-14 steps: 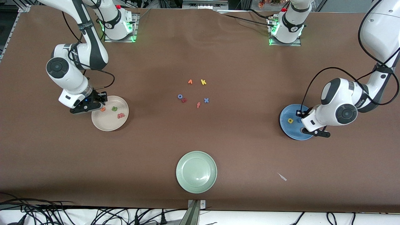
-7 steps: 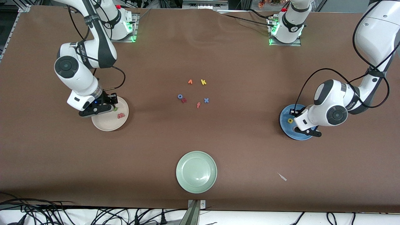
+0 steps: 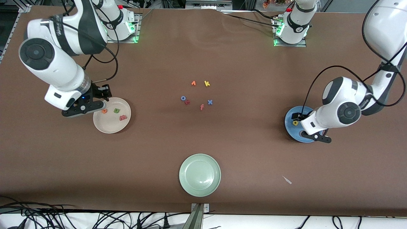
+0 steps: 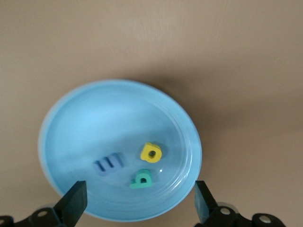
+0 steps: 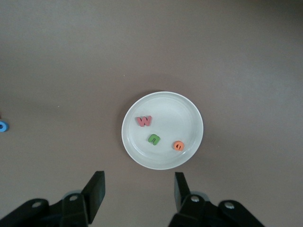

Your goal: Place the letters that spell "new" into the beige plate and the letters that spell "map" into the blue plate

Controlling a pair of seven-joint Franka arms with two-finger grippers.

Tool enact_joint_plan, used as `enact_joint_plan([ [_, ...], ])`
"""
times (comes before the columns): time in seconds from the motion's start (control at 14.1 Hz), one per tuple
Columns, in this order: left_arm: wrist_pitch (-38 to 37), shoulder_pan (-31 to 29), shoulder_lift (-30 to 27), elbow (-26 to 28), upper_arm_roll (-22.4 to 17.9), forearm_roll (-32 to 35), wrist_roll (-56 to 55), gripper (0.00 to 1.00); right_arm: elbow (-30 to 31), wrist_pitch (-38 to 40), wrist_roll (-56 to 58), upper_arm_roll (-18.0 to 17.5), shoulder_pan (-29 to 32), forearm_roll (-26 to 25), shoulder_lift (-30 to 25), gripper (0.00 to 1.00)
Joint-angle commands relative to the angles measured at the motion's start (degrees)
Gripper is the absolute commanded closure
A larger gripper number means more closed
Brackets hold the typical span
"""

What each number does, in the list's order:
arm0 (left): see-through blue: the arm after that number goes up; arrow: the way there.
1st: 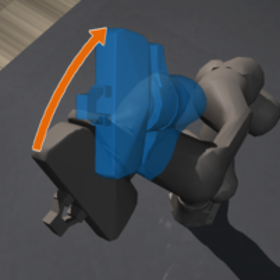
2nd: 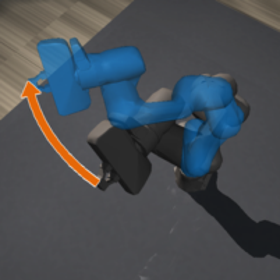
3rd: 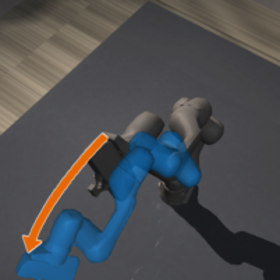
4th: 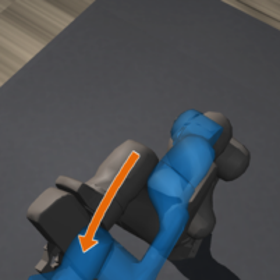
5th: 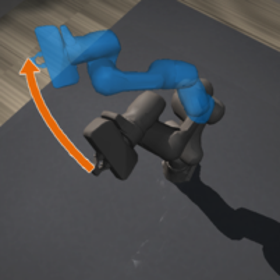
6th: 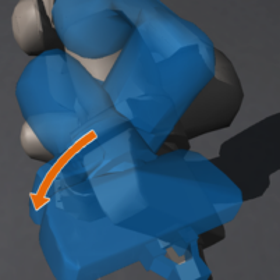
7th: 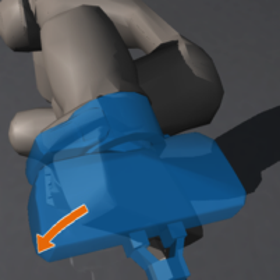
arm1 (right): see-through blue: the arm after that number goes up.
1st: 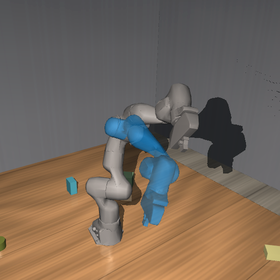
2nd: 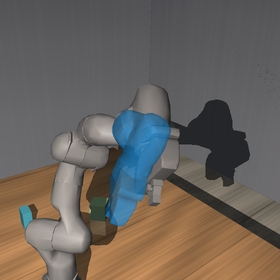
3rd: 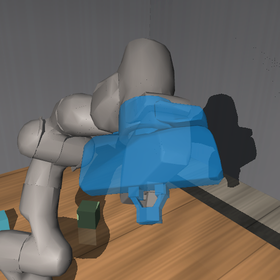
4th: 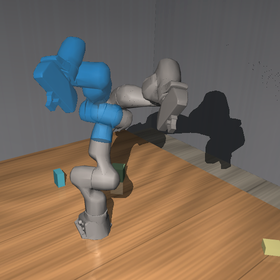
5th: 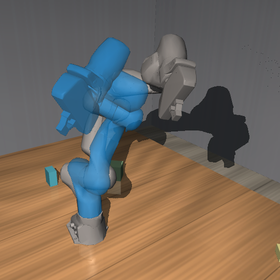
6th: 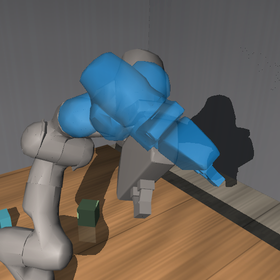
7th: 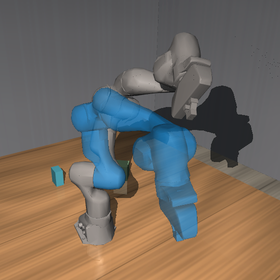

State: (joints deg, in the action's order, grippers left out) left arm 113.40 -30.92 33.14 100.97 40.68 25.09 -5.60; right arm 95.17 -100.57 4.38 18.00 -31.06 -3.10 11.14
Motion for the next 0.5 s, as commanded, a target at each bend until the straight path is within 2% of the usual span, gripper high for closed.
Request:
enact_joint_plan([
  [0.0,-8.08,-0.03,-1.41,-9.43,1.77,0.58,5.93,0.0,-4.2,5.45,0.63,0.11,0.21,0.99,-0.15,0.3],
  [0.14,-12.14,0.07,-1.23,-16.82,3.26,0.49,10.16,0.0,-5.78,7.92,0.63,0.2,0.21,2.48,-2.08,0.27],
  [0.28,-12.85,-0.02,-1.41,-21.23,3.45,-2.83,9.91,0.0,-6.49,9.59,0.63,0.2,0.21,2.75,-3.84,0.24],
  [0.35,-13.82,-0.37,-1.75,-23.42,3.45,-4.85,9.91,0.0,-6.41,10.47,0.54,0.2,0.21,2.75,-4.89,0.17],
  [0.43,-15.91,-0.46,-1.93,-25.62,3.45,-6.18,9.91,0.0,-6.49,11.0,0.63,0.28,0.21,2.75,-5.42,0.17],
])
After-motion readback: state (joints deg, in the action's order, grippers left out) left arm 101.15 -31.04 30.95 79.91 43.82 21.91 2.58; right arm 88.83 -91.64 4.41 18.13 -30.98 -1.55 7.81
